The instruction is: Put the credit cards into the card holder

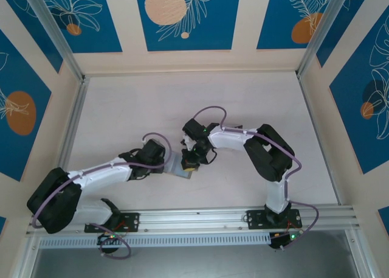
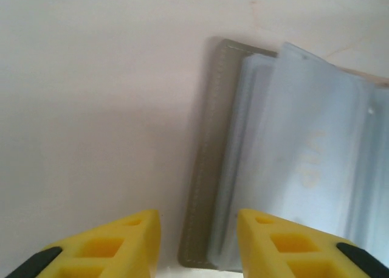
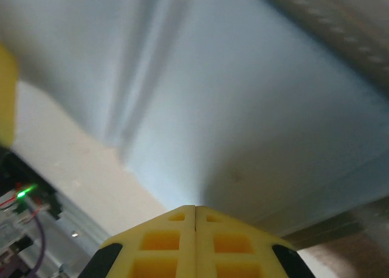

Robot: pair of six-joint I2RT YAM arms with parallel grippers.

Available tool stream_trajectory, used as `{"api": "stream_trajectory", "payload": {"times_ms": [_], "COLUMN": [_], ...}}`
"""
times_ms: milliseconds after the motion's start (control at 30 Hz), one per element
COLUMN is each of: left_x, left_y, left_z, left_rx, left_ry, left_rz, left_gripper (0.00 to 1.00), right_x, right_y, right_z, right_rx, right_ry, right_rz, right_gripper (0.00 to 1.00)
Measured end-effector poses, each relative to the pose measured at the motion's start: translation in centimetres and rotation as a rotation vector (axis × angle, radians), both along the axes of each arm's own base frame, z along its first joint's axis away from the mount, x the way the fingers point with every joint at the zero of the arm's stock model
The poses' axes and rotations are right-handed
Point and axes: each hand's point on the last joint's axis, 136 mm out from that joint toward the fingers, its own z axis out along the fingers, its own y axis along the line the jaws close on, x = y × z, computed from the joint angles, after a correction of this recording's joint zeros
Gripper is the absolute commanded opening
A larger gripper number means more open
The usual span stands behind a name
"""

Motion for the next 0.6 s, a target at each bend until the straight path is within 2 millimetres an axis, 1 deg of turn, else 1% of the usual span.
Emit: {"api": "stream_trajectory", "payload": {"times_ms": [67, 167, 300, 467, 600], "left_x": [-0.3, 0.2, 0.3, -0.1, -0.9], "left_y": [-0.7, -1.8, -2.8, -3.8, -4.3], "left_z": [-0.9, -0.8, -0.7, -0.7, -0.9], "left_rx": [-0.006, -0.044, -0.087, -0.116, -0.121], "left_ry": [0.037, 0.031, 0.031, 0.038, 0.056], "left_rz": [-0.031, -0.056, -0.073, -0.094, -0.104], "left_gripper": [0.27, 0.25, 0.24, 0.23, 0.23], "right_x": [0.2, 0.7, 2.2, 4.4, 5.2], "right_y": [-0.6, -1.1, -2.5, -4.2, -5.4], "right_z": [-0.5, -0.6, -0.5, -0.4, -0.4], "right_rx": [-0.028, -0.049, -0.079, -0.130, -0.169], "right_ry": [0.001, -0.005, -0.025, -0.072, -0.098], "right_rz": [-0.011, -0.023, -0.053, -0.074, -0.072], "right_gripper": [0.00, 0.00, 0.00, 0.00, 0.03]}}
